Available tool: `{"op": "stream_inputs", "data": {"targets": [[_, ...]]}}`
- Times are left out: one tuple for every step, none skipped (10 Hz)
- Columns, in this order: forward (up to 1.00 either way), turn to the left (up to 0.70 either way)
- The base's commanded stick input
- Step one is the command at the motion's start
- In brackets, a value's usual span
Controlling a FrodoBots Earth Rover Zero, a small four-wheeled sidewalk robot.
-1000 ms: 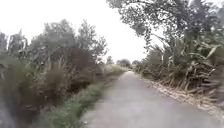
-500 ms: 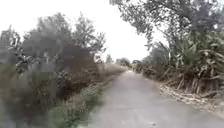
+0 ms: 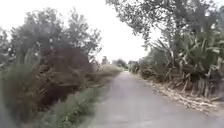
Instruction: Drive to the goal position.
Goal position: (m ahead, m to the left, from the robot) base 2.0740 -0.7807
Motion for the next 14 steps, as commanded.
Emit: {"op": "stream_inputs", "data": {"targets": [[0.7,0.0],[0.7,0.0],[0.7,-0.24],[0.7,-0.12],[0.7,0.0],[0.7,-0.22],[0.7,-0.3],[0.7,-0.35],[0.7,-0.35],[0.7,-0.35],[0.7,-0.31],[0.7,-0.19],[0.7,-0.08],[0.7,0.0]]}}
